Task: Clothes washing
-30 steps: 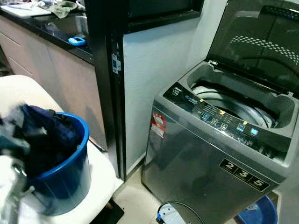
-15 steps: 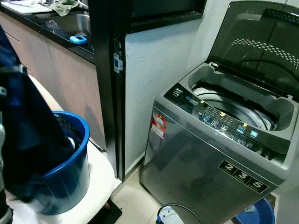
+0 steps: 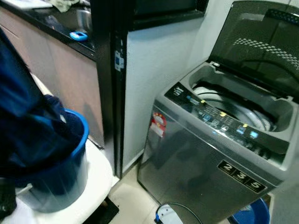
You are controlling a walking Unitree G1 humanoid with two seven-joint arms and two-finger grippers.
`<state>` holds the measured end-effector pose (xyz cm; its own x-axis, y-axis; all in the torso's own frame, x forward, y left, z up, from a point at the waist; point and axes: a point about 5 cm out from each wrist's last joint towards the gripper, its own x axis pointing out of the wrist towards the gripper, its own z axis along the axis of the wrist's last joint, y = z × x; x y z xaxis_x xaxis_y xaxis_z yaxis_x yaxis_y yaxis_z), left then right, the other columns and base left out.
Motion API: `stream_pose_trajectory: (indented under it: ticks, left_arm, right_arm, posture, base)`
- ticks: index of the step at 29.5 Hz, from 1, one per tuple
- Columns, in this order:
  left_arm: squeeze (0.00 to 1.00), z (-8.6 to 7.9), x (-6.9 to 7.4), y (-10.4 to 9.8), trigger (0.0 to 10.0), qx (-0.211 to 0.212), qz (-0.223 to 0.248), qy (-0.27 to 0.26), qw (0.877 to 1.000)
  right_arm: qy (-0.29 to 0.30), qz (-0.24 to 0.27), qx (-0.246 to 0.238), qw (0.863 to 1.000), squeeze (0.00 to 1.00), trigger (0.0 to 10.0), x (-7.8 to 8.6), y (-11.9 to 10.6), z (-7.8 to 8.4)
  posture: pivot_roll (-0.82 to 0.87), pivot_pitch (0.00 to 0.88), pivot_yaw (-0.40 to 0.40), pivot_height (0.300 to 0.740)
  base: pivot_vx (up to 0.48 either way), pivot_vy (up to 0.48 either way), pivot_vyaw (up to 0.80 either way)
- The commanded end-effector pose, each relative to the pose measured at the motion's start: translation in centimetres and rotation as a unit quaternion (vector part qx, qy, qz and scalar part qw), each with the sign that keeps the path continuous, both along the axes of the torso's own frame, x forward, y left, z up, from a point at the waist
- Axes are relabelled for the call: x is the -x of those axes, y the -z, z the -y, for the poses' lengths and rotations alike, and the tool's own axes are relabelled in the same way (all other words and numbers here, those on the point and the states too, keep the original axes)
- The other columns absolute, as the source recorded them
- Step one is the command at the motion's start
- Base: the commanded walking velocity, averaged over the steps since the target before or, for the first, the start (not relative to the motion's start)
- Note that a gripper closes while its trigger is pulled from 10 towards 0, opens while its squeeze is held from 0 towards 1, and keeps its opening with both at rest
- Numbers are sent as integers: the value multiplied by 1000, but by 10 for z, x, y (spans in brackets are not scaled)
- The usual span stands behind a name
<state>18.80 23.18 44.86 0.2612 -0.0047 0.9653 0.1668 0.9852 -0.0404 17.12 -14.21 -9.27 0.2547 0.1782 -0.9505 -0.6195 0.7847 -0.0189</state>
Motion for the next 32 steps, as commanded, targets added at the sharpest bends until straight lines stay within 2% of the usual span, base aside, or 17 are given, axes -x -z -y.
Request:
stream_pose_trajectory:
  ticks: [1,6,9,10,11,12,13,15,16,17,19,20,21,22,23,25,32]
  left_arm:
    - [0,-3,9,-3,0,5,11,2,1000]
    - [0,-24,1,27,0,51,-49,-33,997]
    - [0,-24,1,27,0,51,-49,-33,997]
    - [0,-42,-6,58,0,84,-107,-69,988]
    - [0,-42,-6,58,0,84,-107,-69,988]
    - [0,-65,-5,93,0,118,-166,-125,971]
    - [0,-65,-5,93,0,118,-166,-125,971]
    - [0,-99,13,137,0,155,-241,-225,931]
    - [0,-99,13,137,0,155,-241,-225,931]
    - [0,-113,22,149,0,160,-267,-272,911]
    - [0,-113,22,149,0,160,-267,-272,911]
    - [0,-125,30,161,0,157,-297,-323,885]
    - [0,-125,30,161,0,157,-297,-323,885]
    - [0,-133,34,176,0,147,-336,-368,854]
    - [0,-133,34,176,0,147,-336,-368,854]
    - [0,-134,34,196,0,129,-382,-393,826]
    - [0,-114,9,214,0,83,-423,-386,816]
  right_arm:
    - [8,0,3,1000,0,10000,0,0,4]
    - [9,-4,7,1000,0,10000,4,1,9]
    - [9,-4,7,1000,0,10000,4,1,9]
    - [8,-8,10,1000,0,10000,7,3,13]
    - [8,-8,10,1000,0,10000,7,3,13]
    - [5,-12,18,1000,0,10000,11,4,21]
    - [5,-12,18,1000,0,10000,11,4,21]
    - [1,-17,27,1000,0,10000,15,5,30]
    - [1,-17,27,1000,0,10000,15,5,30]
    - [-1,-15,26,1000,0,10000,13,4,27]
    - [-1,-15,26,1000,0,10000,13,4,27]
    - [-3,-13,25,1000,0,10000,11,4,23]
    - [-3,-13,25,1000,0,10000,11,4,23]
    - [-4,-12,23,1000,0,10000,9,3,20]
    - [-4,-12,23,1000,0,10000,9,3,20]
    - [-8,-10,21,1000,0,10000,7,2,16]
    - [-11,-6,19,1000,0,10000,3,1,11]
  posture:
    - [334,0,-156,740]
    - [332,0,-157,740]
    - [332,0,-157,740]
    - [331,0,-158,740]
    - [331,0,-158,740]
    - [334,0,-165,740]
    - [334,0,-165,740]
    - [337,0,-169,740]
    - [337,0,-169,740]
    - [337,0,-170,740]
    - [337,0,-170,740]
    - [337,0,-170,740]
    - [337,0,-170,740]
    - [341,0,-174,740]
    - [341,0,-174,740]
    - [340,0,-174,740]
    - [338,0,-173,740]
  base:
    - [0,0,0]
    - [0,0,0]
    - [0,0,0]
    - [0,0,0]
    - [0,0,0]
    - [0,0,0]
    - [0,0,0]
    - [0,0,0]
    - [0,0,0]
    - [0,0,0]
    - [0,0,0]
    - [0,0,0]
    - [0,0,0]
    - [0,0,0]
    - [0,0,0]
    - [0,0,0]
    - [0,0,0]
